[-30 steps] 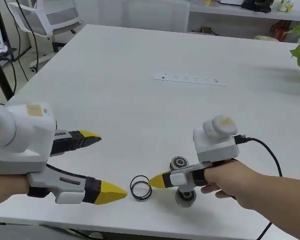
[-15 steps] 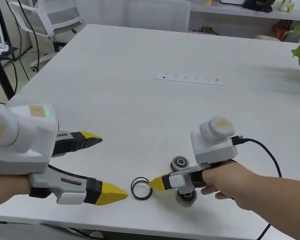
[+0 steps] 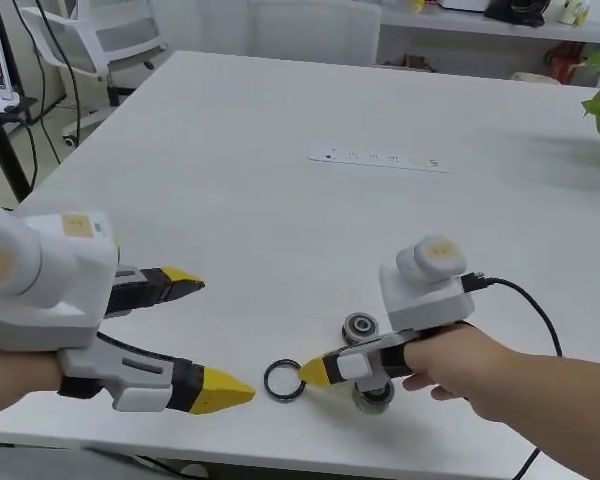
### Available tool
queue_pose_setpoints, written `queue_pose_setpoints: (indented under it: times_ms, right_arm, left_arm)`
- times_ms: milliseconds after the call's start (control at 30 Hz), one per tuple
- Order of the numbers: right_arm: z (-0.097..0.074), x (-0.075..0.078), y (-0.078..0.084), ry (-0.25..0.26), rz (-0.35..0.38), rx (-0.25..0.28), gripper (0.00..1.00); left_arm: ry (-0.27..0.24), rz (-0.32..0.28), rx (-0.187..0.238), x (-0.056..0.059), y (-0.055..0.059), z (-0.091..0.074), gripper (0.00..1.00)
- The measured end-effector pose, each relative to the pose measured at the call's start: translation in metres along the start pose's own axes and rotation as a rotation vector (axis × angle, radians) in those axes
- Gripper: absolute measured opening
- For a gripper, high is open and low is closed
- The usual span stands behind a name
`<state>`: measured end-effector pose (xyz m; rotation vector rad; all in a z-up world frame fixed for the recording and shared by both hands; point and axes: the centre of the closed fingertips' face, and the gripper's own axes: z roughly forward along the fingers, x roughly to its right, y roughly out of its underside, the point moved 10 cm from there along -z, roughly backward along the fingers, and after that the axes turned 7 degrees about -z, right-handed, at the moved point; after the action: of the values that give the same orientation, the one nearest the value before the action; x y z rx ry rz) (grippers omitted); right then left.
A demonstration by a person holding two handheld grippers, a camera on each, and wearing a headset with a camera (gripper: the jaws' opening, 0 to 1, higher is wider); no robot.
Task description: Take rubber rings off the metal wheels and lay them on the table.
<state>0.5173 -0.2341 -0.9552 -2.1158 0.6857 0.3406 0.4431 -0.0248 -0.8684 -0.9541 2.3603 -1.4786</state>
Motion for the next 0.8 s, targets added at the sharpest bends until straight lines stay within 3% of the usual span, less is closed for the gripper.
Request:
queue_pose_setpoints:
  times_ms: [267, 800]
  right_arm:
    - [-0.004, 0.000, 0.000, 0.012, -0.019, 0.005, 0.08]
    - [-0.024, 0.003, -0.014, 0.034, -0.041, 0.096, 0.15]
  left_arm:
    - [-0.003, -0.003, -0.008, -0.001, 0.001, 0.000, 0.83]
    - [-0.005, -0.006, -0.018, -0.003, -0.004, 0.002, 0.83]
